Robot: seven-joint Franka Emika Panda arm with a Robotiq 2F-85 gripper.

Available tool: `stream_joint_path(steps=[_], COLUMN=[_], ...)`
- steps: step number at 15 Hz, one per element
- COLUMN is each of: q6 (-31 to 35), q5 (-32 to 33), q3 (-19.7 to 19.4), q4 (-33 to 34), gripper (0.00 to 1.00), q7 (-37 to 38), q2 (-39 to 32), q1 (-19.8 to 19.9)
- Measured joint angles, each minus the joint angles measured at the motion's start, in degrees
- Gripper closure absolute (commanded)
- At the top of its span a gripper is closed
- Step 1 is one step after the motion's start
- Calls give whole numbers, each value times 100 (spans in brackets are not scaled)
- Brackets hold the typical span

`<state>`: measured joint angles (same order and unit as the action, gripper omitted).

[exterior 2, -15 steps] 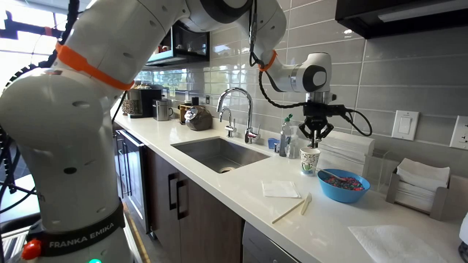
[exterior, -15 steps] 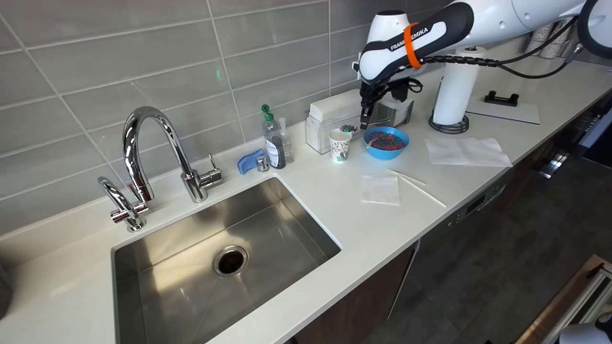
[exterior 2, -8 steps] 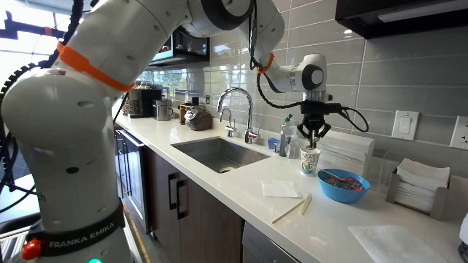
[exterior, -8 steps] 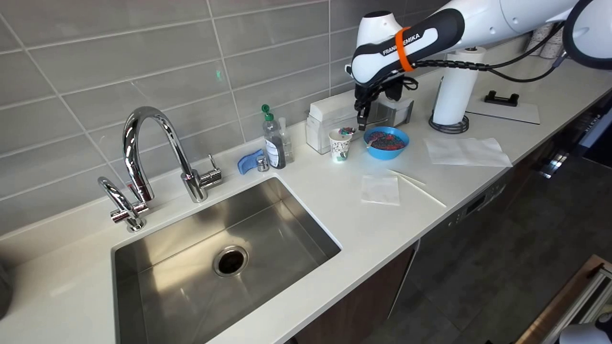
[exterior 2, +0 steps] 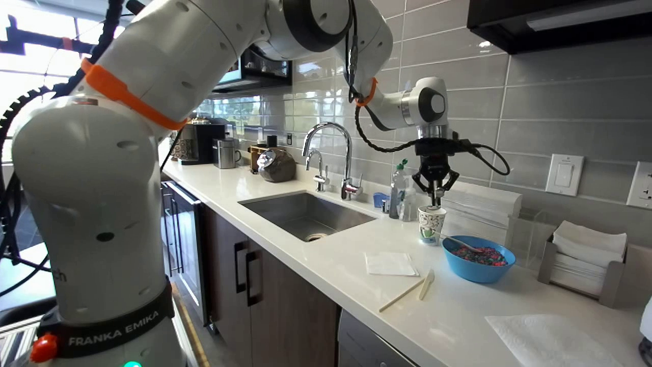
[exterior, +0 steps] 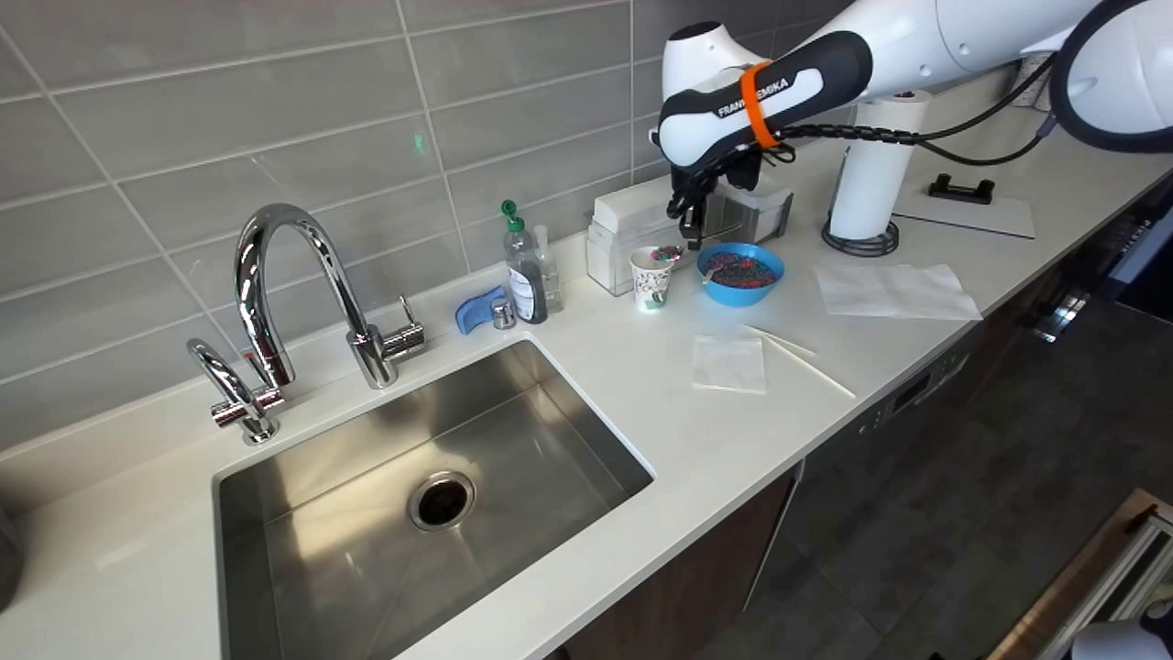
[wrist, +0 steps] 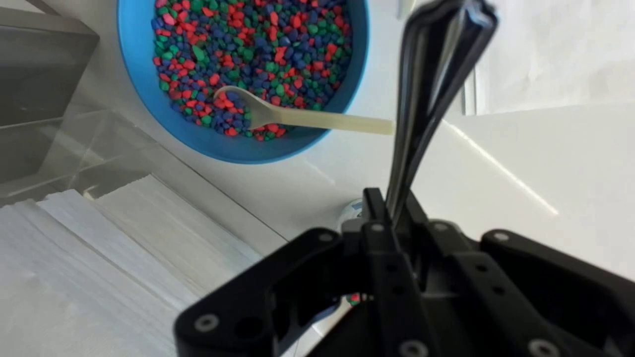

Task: Put a spoonful of the blue bowl's contents into the cup

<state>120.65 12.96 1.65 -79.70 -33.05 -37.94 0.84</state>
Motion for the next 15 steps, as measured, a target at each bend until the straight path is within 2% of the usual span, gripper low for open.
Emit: stream_joint_path(steps=[15], q6=[-1245], q5=[957], q3=[-201], q4=[1119], gripper=[98], q7=[558], q2=[-607], q1=[-596])
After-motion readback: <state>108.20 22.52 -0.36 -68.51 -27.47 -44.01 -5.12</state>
